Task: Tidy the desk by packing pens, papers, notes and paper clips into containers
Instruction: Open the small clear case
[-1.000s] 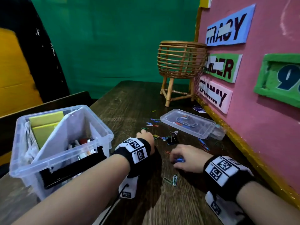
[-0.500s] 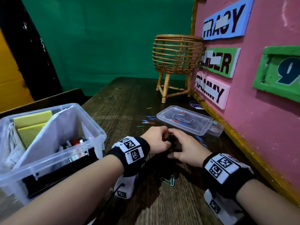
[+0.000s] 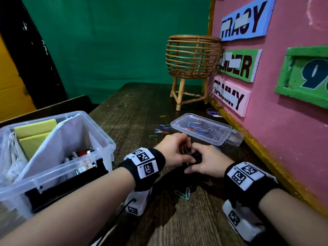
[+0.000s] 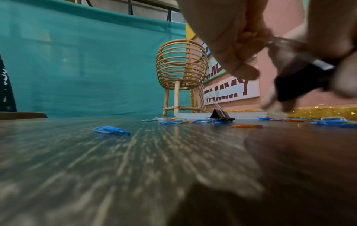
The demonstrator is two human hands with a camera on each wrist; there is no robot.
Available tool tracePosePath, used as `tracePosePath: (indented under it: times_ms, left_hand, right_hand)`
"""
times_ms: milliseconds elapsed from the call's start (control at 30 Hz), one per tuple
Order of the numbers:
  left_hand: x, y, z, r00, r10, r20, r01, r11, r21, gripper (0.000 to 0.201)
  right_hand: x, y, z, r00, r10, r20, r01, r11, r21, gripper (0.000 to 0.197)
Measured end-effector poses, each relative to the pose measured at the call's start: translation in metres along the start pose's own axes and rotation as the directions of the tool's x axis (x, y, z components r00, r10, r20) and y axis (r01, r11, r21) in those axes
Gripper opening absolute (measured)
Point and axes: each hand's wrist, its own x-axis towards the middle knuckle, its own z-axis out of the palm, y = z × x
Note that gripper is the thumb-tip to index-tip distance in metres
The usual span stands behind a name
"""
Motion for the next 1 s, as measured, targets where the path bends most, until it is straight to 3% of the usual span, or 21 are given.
tracePosePath:
  times_ms: [133,300,500,600,700,767,900,933,1000]
  left_hand:
    - [0.003,-0.005,-0.002,0.985,0.013,-0.171,-0.001,0.998,0.07,0.03]
    - [0.0,-0.003,-0.003,0.994,0.02,-0.108,0.0,0.984,0.176,0.024]
    - [-0.005,0.006,-0.007,0.998,0.036,0.046,-0.043,0.986,0.158,0.03]
    - [-0.008,0.01,-0.007,0.985,0.012,0.172,-0.034,0.991,0.126,0.034]
    - [-0.012,0.016,0.003,0.952,0.138,0.275,-0.177,0.977,0.121,0.035]
    - [-0.01,0.017,0.007,0.962,0.18,0.206,-0.212,0.967,0.141,0.029]
    - [-0.005,0.015,0.005,0.984,0.145,-0.101,-0.135,0.986,0.098,0.023]
    - [-0.004,0.013,0.006,0.985,0.149,-0.091,-0.142,0.987,0.08,0.033]
    - [-0.002,0.009,0.01,0.975,0.218,0.052,-0.222,0.971,0.091,0.059]
  right_hand:
    - [0.003,0.0,0.0,0.968,0.184,-0.17,-0.167,0.98,0.112,0.038]
    - [0.012,-0.005,0.011,0.909,0.335,-0.248,-0.357,0.933,-0.049,0.03]
    - [0.004,-0.004,0.008,0.92,0.319,-0.227,-0.363,0.913,-0.186,0.031]
    - [0.003,-0.006,0.008,0.921,0.331,-0.204,-0.367,0.915,-0.17,0.028]
    - [0.003,-0.009,0.005,0.925,0.321,-0.203,-0.353,0.925,-0.143,0.026]
    - [0.001,-0.013,0.004,0.928,0.322,-0.186,-0.35,0.925,-0.145,0.027]
    - [-0.002,-0.019,0.003,0.939,0.316,-0.137,-0.33,0.938,-0.102,0.018]
    - [-0.001,-0.019,0.003,0.945,0.305,-0.118,-0.317,0.943,-0.104,0.02]
    - [-0.002,-0.018,0.006,0.958,0.279,-0.066,-0.286,0.949,-0.133,0.039]
